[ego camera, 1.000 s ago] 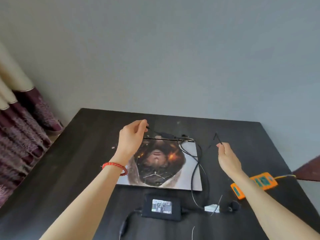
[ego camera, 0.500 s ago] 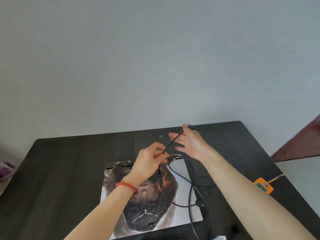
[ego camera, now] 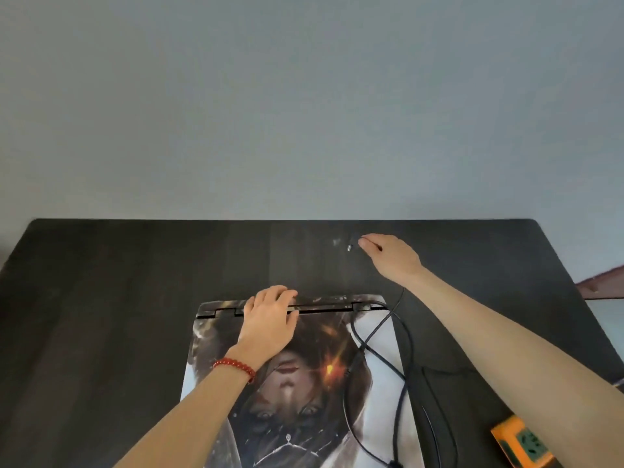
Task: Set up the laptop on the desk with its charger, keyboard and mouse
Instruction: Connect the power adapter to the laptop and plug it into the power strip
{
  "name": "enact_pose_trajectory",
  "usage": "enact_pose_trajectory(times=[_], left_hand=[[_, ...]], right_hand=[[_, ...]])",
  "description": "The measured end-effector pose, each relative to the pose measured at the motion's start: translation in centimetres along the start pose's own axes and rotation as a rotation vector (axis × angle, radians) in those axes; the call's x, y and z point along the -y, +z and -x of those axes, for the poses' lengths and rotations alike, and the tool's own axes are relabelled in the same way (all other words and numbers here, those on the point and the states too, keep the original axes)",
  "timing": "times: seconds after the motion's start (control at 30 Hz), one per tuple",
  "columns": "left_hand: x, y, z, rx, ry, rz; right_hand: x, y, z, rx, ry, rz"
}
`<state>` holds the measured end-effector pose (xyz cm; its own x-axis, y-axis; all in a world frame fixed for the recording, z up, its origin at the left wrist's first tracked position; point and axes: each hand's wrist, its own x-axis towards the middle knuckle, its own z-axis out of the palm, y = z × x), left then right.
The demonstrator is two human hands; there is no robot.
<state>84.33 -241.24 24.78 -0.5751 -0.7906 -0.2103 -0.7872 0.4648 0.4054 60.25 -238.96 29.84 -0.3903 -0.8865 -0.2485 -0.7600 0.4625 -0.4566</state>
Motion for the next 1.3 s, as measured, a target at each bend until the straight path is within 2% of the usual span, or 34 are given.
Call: enact_pose_trajectory(times=[0.17,0.27,0.37,0.43,0.5,0.67,0.83,1.3], left_hand=[[0.0,3.9,-3.3,0.005,0.01,-0.089],[-1.5,5.5,-4.5,-0.072,0.023,-0.088],[-2.1,6.8,-5.1,-0.249,0.05,-0.102],[-2.0,7.0,-5.0,-0.279,0.046,-0.133],[-2.0,7.1,-4.9,-0.292,0.056,-0.153],[-1.7,7.2,-4.8,-0.362,0.028,-0.146],[-1.5,7.1,-4.9,-0.36,0.03,-0.147],[-1.8,7.0,-4.7,-0.38,-0.032,-0.104]], right_hand=[[-1.8,4.6,-2.4,0.155,-0.046,0.122],[-2.8,6.7,-2.9,0.175,-0.172,0.233],[-3.4,8.3,-2.2,-0.015,-0.343,0.336],[-3.4,9.1,-1.4,-0.144,-0.399,0.354],[-3.4,10.1,-0.8,-0.185,-0.421,0.357],[-2.9,11.4,-0.6,-0.193,-0.397,0.302],[-2.6,11.9,-1.0,-0.232,-0.365,0.239],[-2.0,12.0,-2.2,0.009,-0.292,0.182]])
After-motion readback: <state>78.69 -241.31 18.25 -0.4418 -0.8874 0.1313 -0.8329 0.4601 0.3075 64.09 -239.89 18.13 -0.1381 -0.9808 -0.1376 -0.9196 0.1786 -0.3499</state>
